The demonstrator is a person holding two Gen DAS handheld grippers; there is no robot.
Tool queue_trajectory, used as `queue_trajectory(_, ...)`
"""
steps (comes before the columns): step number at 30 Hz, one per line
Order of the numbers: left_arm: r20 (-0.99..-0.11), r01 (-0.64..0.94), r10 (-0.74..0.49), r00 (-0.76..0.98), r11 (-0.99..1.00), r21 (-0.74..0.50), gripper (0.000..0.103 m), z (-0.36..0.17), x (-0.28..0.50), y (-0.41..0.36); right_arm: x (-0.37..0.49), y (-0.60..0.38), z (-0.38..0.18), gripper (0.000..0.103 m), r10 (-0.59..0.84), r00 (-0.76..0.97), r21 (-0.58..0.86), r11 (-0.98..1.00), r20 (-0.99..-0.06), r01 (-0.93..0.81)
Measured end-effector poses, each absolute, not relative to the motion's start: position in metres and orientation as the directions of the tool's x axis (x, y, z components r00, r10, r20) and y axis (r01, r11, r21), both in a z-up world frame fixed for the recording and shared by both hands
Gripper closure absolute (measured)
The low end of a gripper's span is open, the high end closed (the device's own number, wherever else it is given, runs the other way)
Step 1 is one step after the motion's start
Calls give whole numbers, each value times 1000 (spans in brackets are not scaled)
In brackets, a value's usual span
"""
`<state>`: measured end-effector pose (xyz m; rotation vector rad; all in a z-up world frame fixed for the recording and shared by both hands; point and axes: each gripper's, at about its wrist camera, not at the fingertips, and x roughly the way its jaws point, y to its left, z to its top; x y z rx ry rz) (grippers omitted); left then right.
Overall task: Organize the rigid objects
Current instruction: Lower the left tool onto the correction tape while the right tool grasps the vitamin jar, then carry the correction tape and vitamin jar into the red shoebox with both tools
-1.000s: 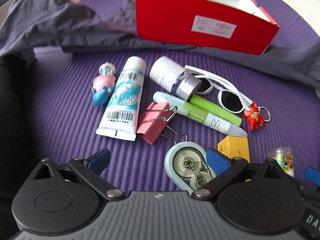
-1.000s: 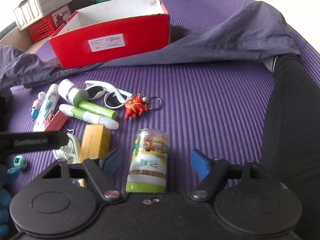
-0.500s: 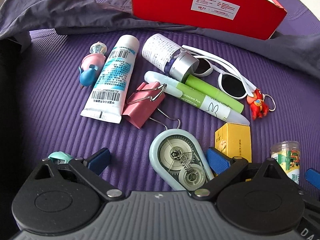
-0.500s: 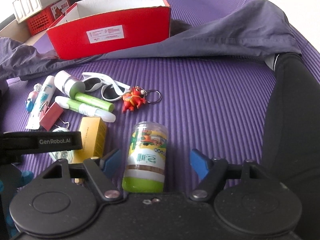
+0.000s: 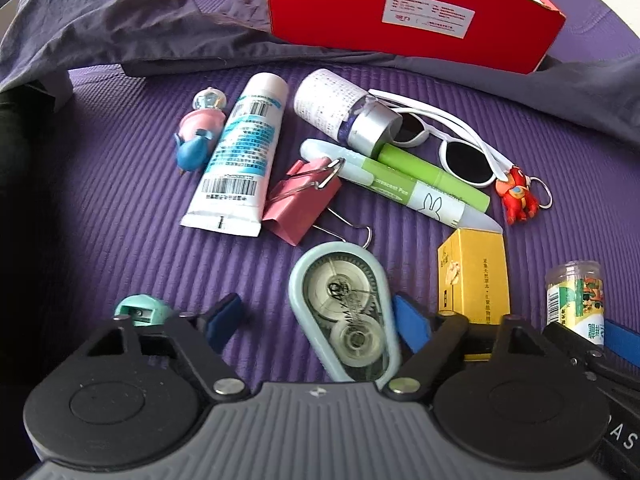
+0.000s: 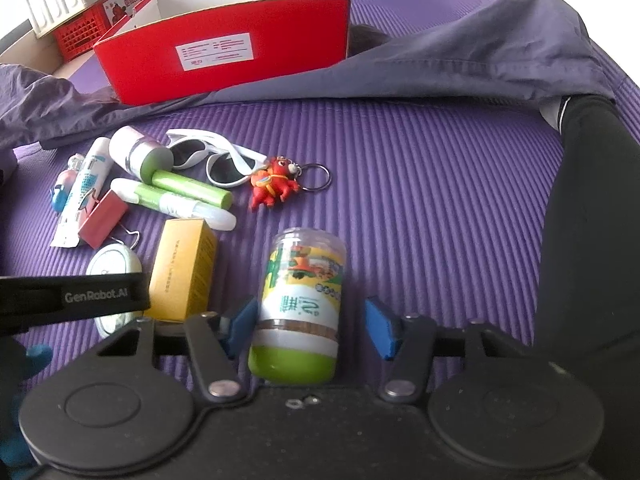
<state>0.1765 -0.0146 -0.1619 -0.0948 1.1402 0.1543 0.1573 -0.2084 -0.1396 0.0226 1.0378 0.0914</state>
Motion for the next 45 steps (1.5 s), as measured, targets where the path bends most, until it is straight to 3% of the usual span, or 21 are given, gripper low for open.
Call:
queue_trajectory(2, -906, -163, 69, 417, 987, 0, 38, -160, 175, -14, 157, -208, -139, 49, 95, 505, 69, 995, -858, -70)
queue_trajectory(6, -903, -156, 66, 425, 988, -1, 50, -158, 174, -13, 156, -208, -138, 59, 125, 507, 94, 992, -853, -85)
queue_trajectory(16, -894, -159, 50, 444, 987, -24, 50, -149, 167, -6, 153, -211, -135, 60, 125, 522, 105, 992, -844, -68)
queue_trajectory(31, -802, -46, 8, 598, 999, -24, 50, -90, 154, -19, 147, -218, -99, 60, 165, 610, 138, 986, -775, -91)
queue_trajectory(45, -751, -29, -20, 660, 998, -53, 50, -34, 209, -3, 216, -217, -23, 60, 220, 679, 155, 975, -700, -157)
